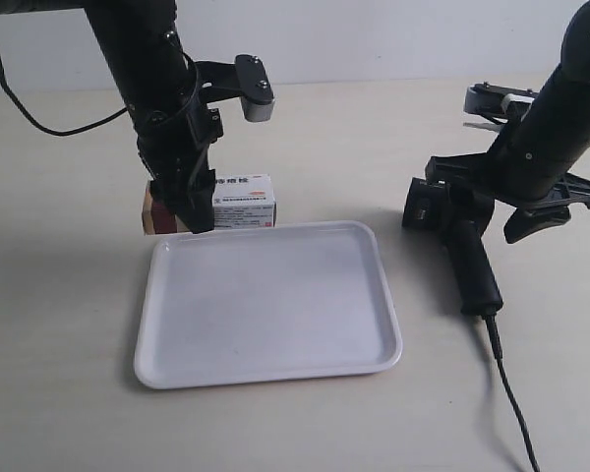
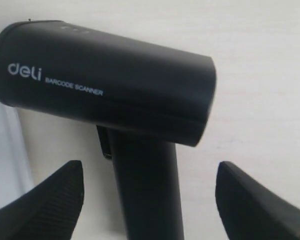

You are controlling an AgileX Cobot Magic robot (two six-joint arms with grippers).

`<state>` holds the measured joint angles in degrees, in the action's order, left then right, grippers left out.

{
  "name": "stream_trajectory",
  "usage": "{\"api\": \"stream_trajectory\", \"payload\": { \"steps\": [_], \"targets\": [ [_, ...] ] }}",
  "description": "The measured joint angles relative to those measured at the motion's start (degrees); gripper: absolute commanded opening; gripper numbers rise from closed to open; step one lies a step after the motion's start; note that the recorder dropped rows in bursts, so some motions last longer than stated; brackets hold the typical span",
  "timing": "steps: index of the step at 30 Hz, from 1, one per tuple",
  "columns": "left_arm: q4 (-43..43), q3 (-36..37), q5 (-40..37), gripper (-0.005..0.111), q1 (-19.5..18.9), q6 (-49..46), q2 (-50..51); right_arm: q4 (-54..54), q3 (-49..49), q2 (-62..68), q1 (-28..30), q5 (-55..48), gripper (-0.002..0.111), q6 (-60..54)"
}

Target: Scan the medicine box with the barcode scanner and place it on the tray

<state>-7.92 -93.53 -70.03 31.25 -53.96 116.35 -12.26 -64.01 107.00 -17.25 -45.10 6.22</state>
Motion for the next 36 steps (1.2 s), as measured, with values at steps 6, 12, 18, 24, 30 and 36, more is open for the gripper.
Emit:
{"api": "stream_trajectory", "payload": {
  "steps": [6, 12, 18, 24, 30, 36],
  "targets": [
    [0.0, 0.0, 0.0, 0.000, 0.0, 0.0, 0.0, -0.5, 0.0, 2.8, 0.0, 1.6, 0.070, -0.2],
    [-0.1, 0.0, 0.0, 0.000, 0.0, 0.0, 0.0, -2.6, 0.0, 3.3, 0.0, 3.4, 0.070, -1.6],
    [-0.1, 0.0, 0.0, 0.000, 0.0, 0.0, 0.0, -3.0, -0.3, 4.9, 0.0, 3.9, 0.069, -1.9],
    [-0.1, 0.0, 0.0, 0.000, 0.0, 0.0, 0.0, -3.0, -0.3, 5.3, 0.0, 4.2, 0.056, -2.6],
    [-0.1, 0.0, 0.0, 0.000, 0.0, 0.0, 0.0, -3.2, -0.3, 6.4, 0.0, 4.3, 0.036, -2.7],
    [-0.1, 0.0, 0.0, 0.000, 0.0, 0.0, 0.0, -3.0, -0.3, 6.2, 0.0, 4.4, 0.002, -4.3]
  ]
}}
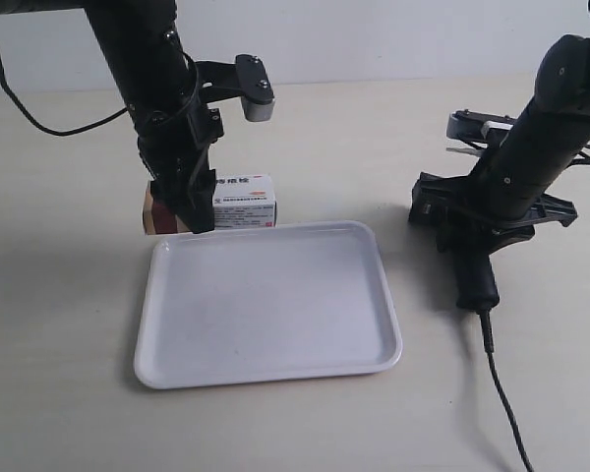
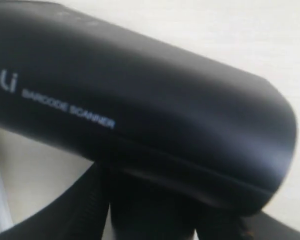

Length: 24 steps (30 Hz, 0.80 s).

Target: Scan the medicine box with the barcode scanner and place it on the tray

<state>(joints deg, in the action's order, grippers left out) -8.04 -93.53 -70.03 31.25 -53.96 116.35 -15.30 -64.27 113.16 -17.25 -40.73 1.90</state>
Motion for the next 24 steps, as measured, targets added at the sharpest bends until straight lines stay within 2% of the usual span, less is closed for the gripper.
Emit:
{"api": "stream_trajectory", "payload": {
  "steps": [10, 15, 24],
  "targets": [
    [-1.0, 0.0, 0.0, 0.000, 0.0, -0.2, 0.0, 3.0, 0.0, -5.1, 0.0, -6.1, 0.000, -0.4],
    [-1.6, 0.0, 0.0, 0.000, 0.0, -3.2, 0.0, 3.6, 1.1, -10.4, -0.5, -8.2, 0.000, -0.4],
    [-3.7, 0.0, 0.0, 0.000, 0.0, -11.5, 0.0, 3.5, 2.6, -15.0, -8.4, -8.5, 0.000, -1.3]
  ]
}}
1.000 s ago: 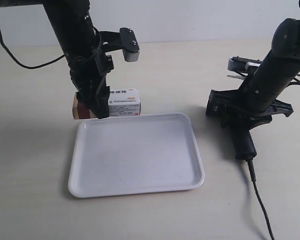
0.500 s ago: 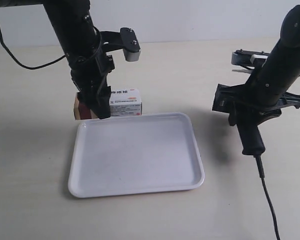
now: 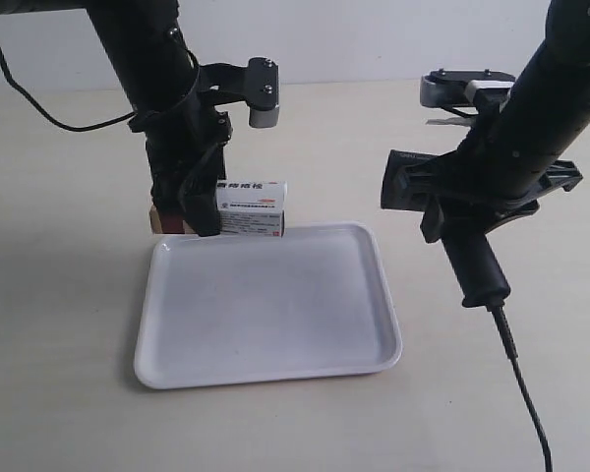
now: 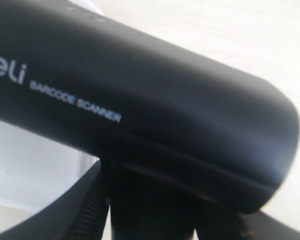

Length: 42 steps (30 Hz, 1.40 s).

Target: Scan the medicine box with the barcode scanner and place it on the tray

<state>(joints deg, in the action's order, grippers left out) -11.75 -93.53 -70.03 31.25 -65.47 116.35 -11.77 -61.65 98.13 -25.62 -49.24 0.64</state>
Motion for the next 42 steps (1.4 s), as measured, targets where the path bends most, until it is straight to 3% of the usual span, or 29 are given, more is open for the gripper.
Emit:
{"api": "stream_trajectory", "payload": {
  "steps": [12, 42],
  "targets": [
    [-0.3, 0.0, 1.4, 0.000, 0.0, -3.0, 0.0, -3.6, 0.0, 0.0, -4.5, -0.5, 0.000, -3.0],
    [-1.5, 0.0, 4.4, 0.000, 0.0, -4.5, -3.2, -3.7, 0.0, 0.0, -4.6, -1.0, 0.000, -3.0]
  ]
}}
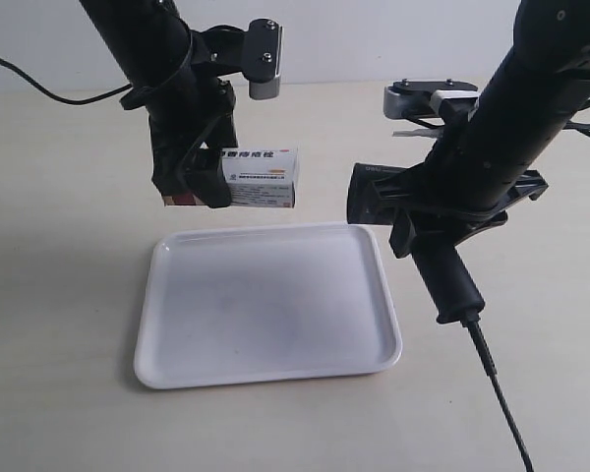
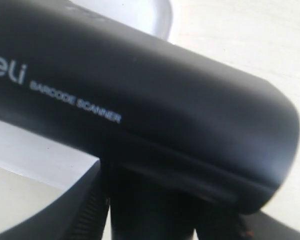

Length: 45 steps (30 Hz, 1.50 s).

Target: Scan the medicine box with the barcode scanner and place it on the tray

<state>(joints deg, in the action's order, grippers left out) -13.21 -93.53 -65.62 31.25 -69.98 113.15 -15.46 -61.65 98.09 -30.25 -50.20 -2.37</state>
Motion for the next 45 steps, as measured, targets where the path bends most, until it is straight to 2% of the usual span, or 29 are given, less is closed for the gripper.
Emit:
{"api": "stream_trajectory", "payload": {
  "steps": [9, 15, 19, 31, 45],
  "targets": [
    [0.0, 0.0, 0.0, 0.000, 0.0, 2.5, 0.0, 5.2, 0.0, 0.0, 0.8, 1.2, 0.000, 4.2],
    [-0.1, 0.0, 0.7, 0.000, 0.0, 3.8, 0.0, 6.1, 0.0, 0.1, 5.9, 3.1, 0.000, 5.1],
    [-0.2, 0.0, 4.6, 0.000, 0.0, 4.1, 0.0, 6.4, 0.0, 3.9, 9.1, 5.1, 0.000, 5.3],
    [-2.2, 0.0, 3.5, 0.000, 0.0, 4.1, 1.3, 5.8, 0.0, 11.6, 9.1, 10.5, 0.000, 5.4],
    [-3.2, 0.0, 3.4, 0.000, 0.0, 4.1, 1.3, 5.8, 0.2, 12.8, 9.1, 12.1, 0.000, 5.4]
  ]
}}
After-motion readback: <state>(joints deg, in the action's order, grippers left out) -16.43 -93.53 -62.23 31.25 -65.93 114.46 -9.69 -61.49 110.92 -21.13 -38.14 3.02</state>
